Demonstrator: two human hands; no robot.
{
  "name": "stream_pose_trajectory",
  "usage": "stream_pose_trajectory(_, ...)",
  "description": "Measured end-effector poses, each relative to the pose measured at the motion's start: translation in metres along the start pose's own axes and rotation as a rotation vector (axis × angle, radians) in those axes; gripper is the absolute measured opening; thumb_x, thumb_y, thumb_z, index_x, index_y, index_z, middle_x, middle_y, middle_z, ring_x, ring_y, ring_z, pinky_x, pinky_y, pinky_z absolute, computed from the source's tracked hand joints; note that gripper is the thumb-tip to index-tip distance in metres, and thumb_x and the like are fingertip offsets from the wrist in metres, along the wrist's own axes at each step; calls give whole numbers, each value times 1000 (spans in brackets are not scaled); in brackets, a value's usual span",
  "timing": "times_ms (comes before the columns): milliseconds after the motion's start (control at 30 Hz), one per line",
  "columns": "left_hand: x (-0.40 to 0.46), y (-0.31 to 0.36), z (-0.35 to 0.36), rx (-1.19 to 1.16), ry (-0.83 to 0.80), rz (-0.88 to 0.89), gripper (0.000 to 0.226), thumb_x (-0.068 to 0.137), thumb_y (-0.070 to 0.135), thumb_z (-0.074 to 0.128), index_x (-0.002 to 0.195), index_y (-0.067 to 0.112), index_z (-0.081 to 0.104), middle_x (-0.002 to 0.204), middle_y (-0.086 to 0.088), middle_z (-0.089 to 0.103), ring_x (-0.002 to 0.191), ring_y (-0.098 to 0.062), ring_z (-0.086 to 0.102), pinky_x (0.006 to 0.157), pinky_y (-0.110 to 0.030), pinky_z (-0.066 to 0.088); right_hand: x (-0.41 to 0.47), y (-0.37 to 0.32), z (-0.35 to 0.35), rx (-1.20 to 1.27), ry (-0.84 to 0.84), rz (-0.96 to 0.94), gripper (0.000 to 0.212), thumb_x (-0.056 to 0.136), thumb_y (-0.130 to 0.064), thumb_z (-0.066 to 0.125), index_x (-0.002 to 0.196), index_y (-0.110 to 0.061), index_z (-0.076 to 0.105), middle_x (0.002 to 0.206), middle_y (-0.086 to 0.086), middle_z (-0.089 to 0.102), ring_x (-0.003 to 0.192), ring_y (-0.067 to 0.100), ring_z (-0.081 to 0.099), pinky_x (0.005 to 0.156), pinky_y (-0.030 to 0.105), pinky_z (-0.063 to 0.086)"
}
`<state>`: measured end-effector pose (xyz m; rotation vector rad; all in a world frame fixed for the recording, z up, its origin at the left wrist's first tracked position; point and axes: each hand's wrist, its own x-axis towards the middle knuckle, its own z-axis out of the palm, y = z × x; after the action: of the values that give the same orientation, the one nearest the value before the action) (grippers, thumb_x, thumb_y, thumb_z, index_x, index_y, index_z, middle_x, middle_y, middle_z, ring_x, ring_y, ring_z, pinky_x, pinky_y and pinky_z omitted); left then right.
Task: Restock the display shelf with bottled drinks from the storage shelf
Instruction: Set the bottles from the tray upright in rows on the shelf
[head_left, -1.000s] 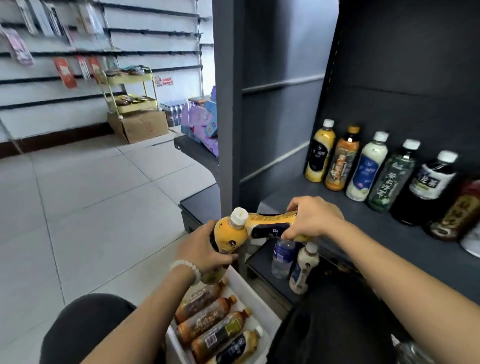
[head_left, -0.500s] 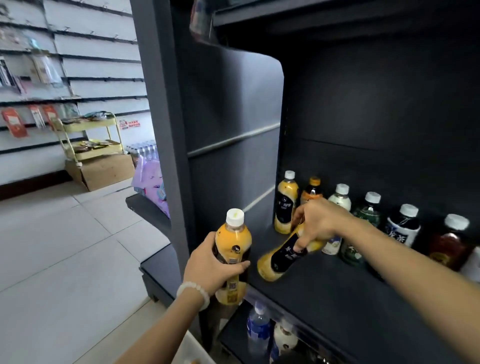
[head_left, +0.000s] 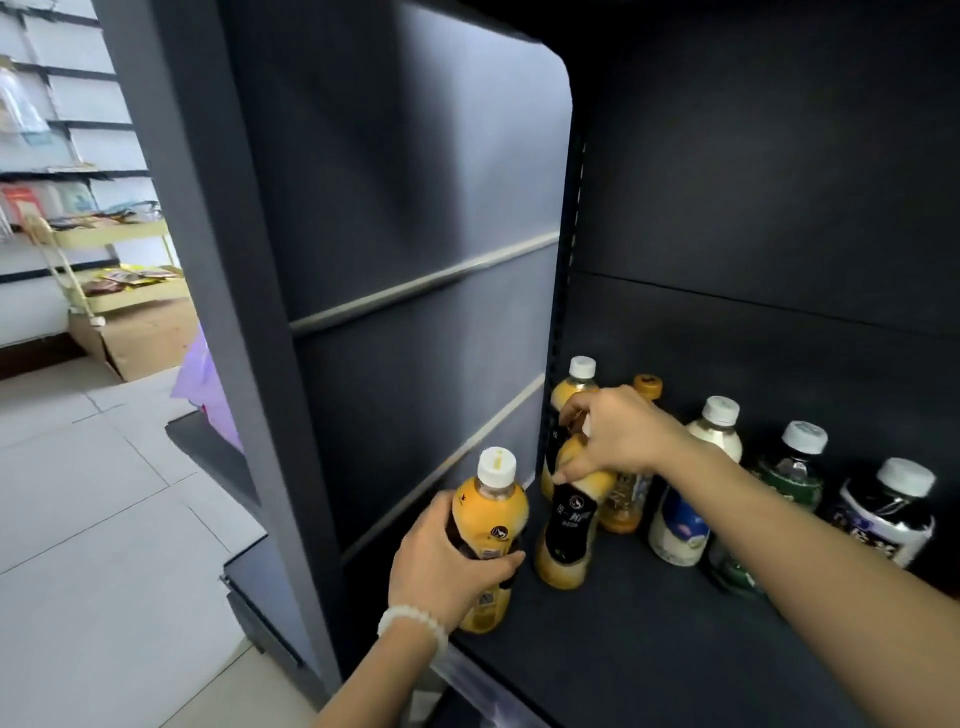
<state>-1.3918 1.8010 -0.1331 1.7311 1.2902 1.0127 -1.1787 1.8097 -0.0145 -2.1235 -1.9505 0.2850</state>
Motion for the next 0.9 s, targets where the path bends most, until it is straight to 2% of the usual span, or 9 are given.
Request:
stream_pose_trajectory(167, 3, -9, 1, -33, 35, -23, 58, 46, 57, 77, 98, 44, 54, 90, 23, 67, 88, 4, 62, 81, -33, 54, -4, 12, 23, 248, 148, -3, 46, 59, -53, 79, 93, -27, 62, 86, -6, 66, 82, 11, 62, 73, 34, 53)
stream_pose_trajectory(267, 4, -7, 0, 27, -5, -7, 58, 47, 60, 76, 97, 50, 48, 94, 23, 64, 91, 2, 60, 81, -32, 54, -11, 22, 24, 404, 204, -22, 40, 68, -46, 76, 102, -31, 61, 93, -11, 65, 89, 6, 61, 76, 27, 51)
stream_pose_trajectory(367, 3, -8, -1, 67, -5, -32, 62, 47, 64, 75, 99, 46, 47, 92, 22, 65, 89, -2, 61, 79, -36, 54, -19, 28, 22, 490, 201, -35, 33, 72, -37, 77, 100, -30, 62, 93, -9, 68, 87, 5, 64, 78, 25, 53)
stream_pose_trajectory(500, -2, -6, -2, 114, 3, -35, 63, 52, 59, 78, 103, 45, 45, 92, 22, 64, 91, -5, 61, 81, -34, 52, -20, 28, 18, 442, 231, -57, 32, 73, -33, 78, 100, -23, 66, 93, -4, 69, 87, 11, 65, 77, 25, 53)
stream_pose_trajectory(600, -3, -3, -1, 112, 41, -24, 60, 53, 57, 79, 102, 45, 47, 89, 22, 65, 90, -4, 62, 81, -32, 52, -12, 22, 13, 333, 239, -32, 33, 74, -37, 76, 101, -22, 64, 94, -5, 64, 87, 12, 61, 77, 28, 51)
stream_pose_trajectory(733, 9, 4, 5, 125, -20, -8, 57, 50, 59, 78, 95, 54, 43, 90, 22, 66, 90, -3, 62, 81, -33, 54, 1, 15, 10, 270, 248, -9, 38, 79, -37, 72, 109, -17, 61, 97, -4, 58, 88, 14, 57, 75, 29, 46)
stream_pose_trajectory(900, 29, 9, 19, 93, -51, -9, 59, 46, 61, 76, 96, 47, 48, 91, 21, 66, 90, -3, 62, 81, -35, 55, 16, 11, 6, 261, 343, 16, 37, 80, -37, 71, 108, -15, 61, 99, 0, 60, 89, 15, 57, 77, 31, 49)
